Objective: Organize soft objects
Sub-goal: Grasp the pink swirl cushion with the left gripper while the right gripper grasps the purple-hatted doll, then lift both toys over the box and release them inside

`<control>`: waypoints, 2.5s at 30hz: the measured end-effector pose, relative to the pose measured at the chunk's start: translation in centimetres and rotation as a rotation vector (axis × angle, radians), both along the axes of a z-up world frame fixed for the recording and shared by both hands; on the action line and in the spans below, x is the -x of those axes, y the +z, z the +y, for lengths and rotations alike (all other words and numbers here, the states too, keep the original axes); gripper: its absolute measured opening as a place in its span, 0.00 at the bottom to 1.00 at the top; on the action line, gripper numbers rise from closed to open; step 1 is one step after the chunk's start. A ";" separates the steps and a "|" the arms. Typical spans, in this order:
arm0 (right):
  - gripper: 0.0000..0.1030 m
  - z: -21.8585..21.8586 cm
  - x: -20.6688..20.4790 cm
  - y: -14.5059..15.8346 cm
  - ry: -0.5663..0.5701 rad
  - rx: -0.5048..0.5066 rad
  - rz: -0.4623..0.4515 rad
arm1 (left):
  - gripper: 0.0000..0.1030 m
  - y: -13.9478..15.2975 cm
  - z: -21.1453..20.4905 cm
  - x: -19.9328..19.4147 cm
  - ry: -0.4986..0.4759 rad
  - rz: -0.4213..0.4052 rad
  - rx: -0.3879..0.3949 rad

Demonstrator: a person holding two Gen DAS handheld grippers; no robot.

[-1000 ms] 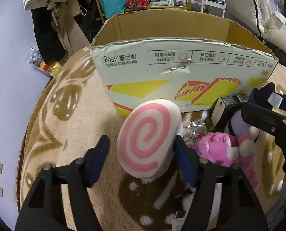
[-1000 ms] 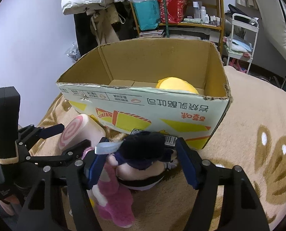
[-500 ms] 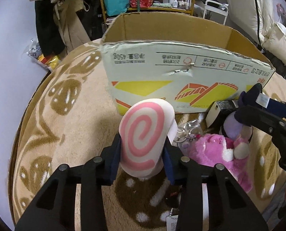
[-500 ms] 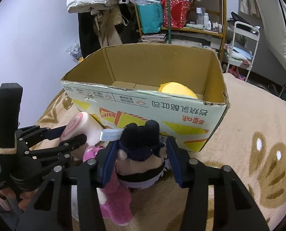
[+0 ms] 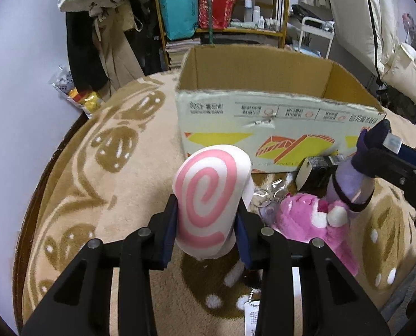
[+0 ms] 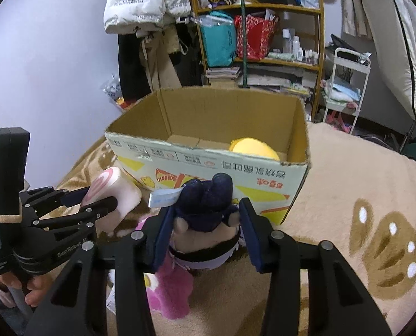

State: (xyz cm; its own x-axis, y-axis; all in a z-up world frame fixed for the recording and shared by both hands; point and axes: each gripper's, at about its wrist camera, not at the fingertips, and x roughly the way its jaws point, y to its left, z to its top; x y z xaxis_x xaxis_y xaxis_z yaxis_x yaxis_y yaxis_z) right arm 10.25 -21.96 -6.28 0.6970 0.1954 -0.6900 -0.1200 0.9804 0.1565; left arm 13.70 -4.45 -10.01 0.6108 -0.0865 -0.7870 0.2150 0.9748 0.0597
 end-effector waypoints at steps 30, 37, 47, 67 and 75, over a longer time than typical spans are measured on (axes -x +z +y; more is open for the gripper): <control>0.48 -2.5 0.3 8.9 -0.058 -0.021 -0.323 | 0.35 11.8 -1.2 0.1 0.003 -0.411 0.023; 0.48 -2.5 -2.0 8.9 -0.041 -0.018 -0.362 | 0.35 11.4 -2.9 -2.5 -0.022 -0.402 0.020; 0.49 -2.2 -4.1 5.3 -0.027 0.027 -0.333 | 0.36 7.0 -5.6 -5.0 -0.071 -0.320 -0.099; 0.56 -2.3 -5.2 2.3 -0.021 0.036 -0.220 | 0.52 4.8 -5.6 -6.6 -0.092 -0.246 -0.074; 0.64 -2.6 -5.5 1.8 -0.031 0.018 -0.188 | 0.62 4.5 -5.8 -6.4 -0.098 -0.245 -0.100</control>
State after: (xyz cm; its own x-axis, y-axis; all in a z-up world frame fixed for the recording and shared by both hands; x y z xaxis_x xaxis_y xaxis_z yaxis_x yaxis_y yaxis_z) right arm 15.78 -24.58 -4.50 0.8192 0.1605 -0.5505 -0.1150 0.9865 0.1165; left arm 20.12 -10.22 -5.55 0.7764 -0.0837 -0.6247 0.2749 0.9369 0.2161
